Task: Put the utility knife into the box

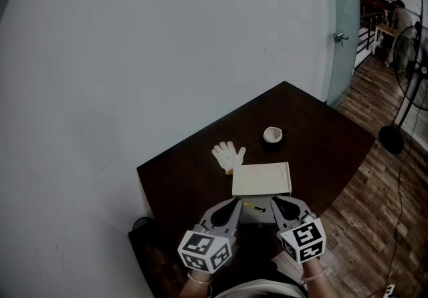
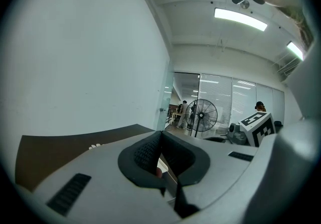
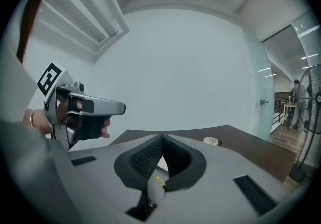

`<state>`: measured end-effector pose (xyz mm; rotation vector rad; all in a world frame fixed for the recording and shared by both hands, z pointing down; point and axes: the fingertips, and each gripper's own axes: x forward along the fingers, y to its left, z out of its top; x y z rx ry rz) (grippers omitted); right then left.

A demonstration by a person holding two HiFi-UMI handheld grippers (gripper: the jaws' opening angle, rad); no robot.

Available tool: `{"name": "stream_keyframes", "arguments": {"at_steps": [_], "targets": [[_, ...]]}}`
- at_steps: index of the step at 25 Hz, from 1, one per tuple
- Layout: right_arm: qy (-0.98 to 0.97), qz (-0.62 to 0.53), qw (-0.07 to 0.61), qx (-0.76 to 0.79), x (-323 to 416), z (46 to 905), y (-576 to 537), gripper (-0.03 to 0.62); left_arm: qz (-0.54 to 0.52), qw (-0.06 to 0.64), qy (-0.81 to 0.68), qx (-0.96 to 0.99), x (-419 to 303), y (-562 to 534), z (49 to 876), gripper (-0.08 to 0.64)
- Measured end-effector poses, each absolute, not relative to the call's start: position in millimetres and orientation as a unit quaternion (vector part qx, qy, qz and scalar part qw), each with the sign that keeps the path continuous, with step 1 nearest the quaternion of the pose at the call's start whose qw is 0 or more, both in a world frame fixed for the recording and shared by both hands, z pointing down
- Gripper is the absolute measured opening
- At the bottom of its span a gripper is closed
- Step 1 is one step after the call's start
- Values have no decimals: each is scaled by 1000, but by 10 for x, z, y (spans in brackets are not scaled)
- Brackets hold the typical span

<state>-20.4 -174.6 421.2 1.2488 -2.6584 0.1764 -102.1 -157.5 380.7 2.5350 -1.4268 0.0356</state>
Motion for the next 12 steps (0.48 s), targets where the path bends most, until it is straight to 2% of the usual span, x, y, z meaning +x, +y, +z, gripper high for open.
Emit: {"name": "stream_keyframes", "arguments": {"at_steps": [12], "targets": [[-888,45,81,450,-87,4059,-1748,8,23,111,-483,868,-964,-1625,3817,17]]}}
